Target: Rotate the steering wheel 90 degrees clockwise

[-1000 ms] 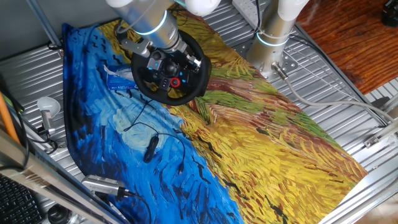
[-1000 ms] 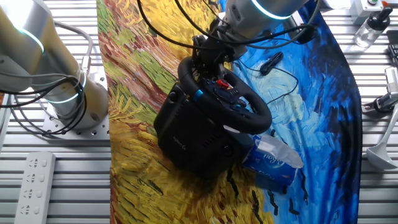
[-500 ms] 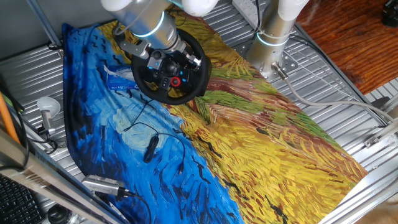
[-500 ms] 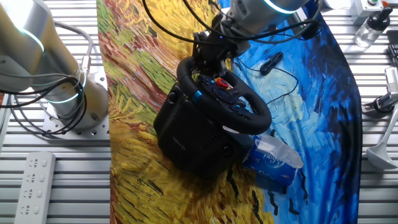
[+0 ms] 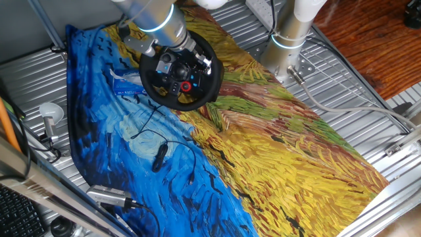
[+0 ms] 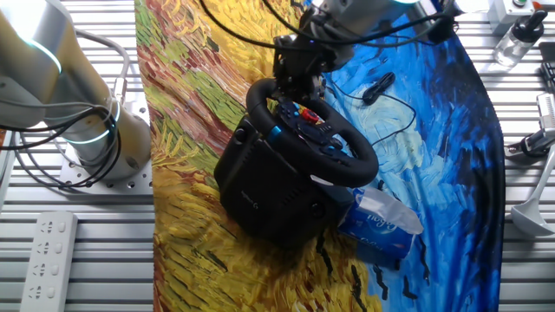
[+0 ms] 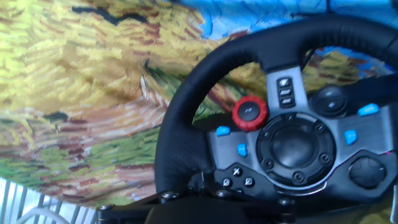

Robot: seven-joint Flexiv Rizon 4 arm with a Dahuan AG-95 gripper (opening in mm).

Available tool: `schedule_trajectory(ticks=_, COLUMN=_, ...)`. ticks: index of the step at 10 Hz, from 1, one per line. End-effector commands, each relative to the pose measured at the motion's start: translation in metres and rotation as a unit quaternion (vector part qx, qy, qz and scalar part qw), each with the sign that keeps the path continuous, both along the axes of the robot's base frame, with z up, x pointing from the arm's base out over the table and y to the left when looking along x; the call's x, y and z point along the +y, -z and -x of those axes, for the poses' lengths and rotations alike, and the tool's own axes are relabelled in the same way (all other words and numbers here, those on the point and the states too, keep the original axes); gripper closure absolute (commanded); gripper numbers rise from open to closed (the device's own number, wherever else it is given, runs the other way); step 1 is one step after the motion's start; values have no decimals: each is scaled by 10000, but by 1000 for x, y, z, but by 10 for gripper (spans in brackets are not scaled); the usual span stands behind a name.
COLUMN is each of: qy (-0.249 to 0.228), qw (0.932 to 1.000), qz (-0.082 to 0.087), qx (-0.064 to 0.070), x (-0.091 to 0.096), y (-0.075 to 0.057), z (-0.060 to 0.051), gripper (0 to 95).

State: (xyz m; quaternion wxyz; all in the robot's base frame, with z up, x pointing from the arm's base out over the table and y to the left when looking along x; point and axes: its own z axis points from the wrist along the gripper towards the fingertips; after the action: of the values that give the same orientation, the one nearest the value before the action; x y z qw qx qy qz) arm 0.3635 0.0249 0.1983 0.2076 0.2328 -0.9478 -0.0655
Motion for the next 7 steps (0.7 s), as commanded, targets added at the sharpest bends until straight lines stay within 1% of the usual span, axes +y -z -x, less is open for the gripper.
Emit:
schedule_trajectory(ticks=1, qy=-87, qw=9998, qz=-17, qx=-189, x=-4, y=9, z=-4, gripper=950)
schedule_trajectory(ticks=3, qy=-134, qw=9997, qz=7, qx=-225, x=-6, y=13, z=-6, gripper=950)
schedule_trajectory(ticks=4, qy=-170, qw=9996, qz=47, qx=-222, x=-6, y=13, z=-6, gripper=950)
schedule_trajectory(ticks=6, qy=-233, qw=9995, qz=75, qx=-179, x=-8, y=8, z=-5, gripper=950)
schedule_trajectory(ticks=7, qy=-286, qw=9995, qz=83, qx=-104, x=-11, y=1, z=-3, gripper=950)
